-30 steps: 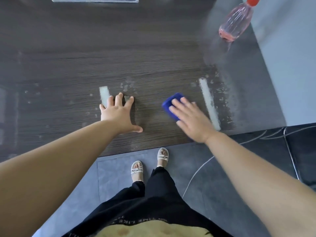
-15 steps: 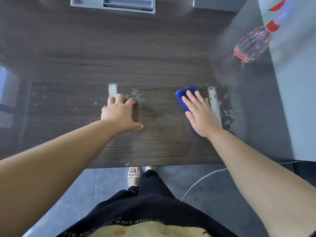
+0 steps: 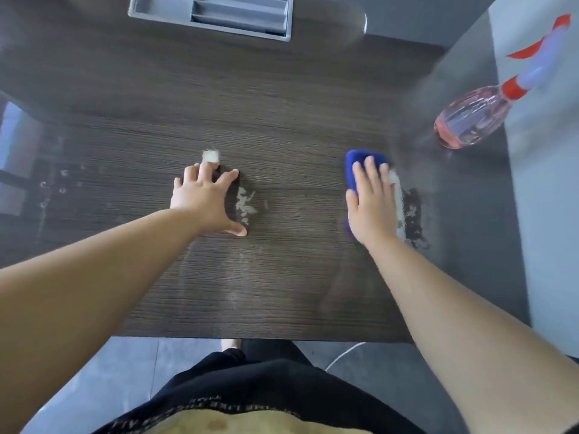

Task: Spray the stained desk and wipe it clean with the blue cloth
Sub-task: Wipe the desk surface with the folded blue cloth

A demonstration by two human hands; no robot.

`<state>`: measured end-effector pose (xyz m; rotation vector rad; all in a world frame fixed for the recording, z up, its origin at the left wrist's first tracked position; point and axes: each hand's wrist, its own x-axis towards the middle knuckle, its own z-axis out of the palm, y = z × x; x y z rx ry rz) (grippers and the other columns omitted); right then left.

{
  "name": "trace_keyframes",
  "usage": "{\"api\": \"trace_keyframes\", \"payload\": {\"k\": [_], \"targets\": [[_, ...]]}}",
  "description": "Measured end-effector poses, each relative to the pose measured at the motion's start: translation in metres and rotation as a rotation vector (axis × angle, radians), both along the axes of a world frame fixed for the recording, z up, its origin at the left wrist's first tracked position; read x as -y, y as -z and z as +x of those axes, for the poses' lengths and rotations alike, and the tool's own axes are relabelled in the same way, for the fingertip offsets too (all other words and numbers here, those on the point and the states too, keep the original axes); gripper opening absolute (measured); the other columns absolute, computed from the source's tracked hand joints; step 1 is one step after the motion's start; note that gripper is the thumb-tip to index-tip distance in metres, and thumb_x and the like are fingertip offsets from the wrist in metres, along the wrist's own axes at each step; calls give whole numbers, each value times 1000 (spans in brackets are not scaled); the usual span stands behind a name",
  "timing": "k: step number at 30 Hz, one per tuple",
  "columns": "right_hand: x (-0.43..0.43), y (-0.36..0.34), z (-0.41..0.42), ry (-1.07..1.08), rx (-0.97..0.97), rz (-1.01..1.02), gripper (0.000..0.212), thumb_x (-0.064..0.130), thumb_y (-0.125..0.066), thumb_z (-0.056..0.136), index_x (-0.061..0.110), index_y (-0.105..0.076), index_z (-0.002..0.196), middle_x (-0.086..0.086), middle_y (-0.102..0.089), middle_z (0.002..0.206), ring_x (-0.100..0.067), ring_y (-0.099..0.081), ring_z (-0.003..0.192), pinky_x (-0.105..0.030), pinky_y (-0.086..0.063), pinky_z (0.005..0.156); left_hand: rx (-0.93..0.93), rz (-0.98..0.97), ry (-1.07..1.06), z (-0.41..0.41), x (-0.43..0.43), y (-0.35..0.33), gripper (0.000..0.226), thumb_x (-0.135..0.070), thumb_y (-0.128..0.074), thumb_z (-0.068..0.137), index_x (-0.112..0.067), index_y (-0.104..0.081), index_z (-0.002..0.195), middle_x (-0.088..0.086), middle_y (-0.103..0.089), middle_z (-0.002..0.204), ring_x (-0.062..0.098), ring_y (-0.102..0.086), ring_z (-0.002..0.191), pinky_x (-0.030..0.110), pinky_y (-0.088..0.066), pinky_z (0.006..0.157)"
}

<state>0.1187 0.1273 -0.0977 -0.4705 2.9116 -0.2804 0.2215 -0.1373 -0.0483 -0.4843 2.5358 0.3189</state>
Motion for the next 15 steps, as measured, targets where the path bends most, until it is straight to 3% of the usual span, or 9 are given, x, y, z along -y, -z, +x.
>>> {"api": "trace_keyframes", "payload": {"k": [2,4,7,9,11,13,15], "targets": [[36,-1,-7,311,-3,-6,59,33,-36,98,18,-14,150,-5,-4,159,-28,2,145,-47,-5,117,8,-13,11,-4,-2,-2,118,-64,-81,47,-35,-21,144,4,-18,147,31,-17,133,50,-28,109],[74,-2,3,294,14,-35,63,37,-39,97,16,-13,151,-8,-3,159,-29,3,145,-48,-3,116,12,-31,11,-6,-3,-3,117,-64,-82,45,-34,-24,143,4,-21,143,30,-21,129,48,-32,106],[80,0,25,-261,27,-40,59,36,-40,97,17,-19,149,-8,-11,158,-30,-4,145,-49,-10,116,24,-37,8,-6,-3,-2,117,-63,-82,45,-34,-24,143,3,-21,142,30,-21,128,46,-33,104],[50,0,14,-632,26,-74,54,34,-39,94,16,-34,145,-8,-25,154,-32,-18,143,-50,-18,113,21,-36,10,-5,-3,-1,117,-64,-82,45,-34,-24,143,3,-21,141,29,-21,128,45,-33,105],[19,1,-16,-803,-24,-87,52,32,-37,91,15,-43,139,-10,-35,150,-34,-28,138,-52,-21,109,20,-40,12,-6,-2,-1,117,-64,-81,45,-34,-24,142,3,-22,140,29,-21,127,45,-34,104],[8,0,-45,-654,-17,-66,50,29,-38,93,15,-40,141,-9,-31,151,-34,-23,140,-56,-18,111,26,-40,12,-6,-1,-1,117,-65,-81,45,-34,-24,142,2,-22,139,28,-21,126,44,-34,104],[26,0,-63,-268,8,-60,51,25,-38,97,18,-28,147,-5,-18,157,-29,-10,145,-53,-13,115,24,-37,3,-7,-1,-1,118,-65,-81,44,-34,-23,143,2,-22,139,28,-21,127,44,-35,104]]}}
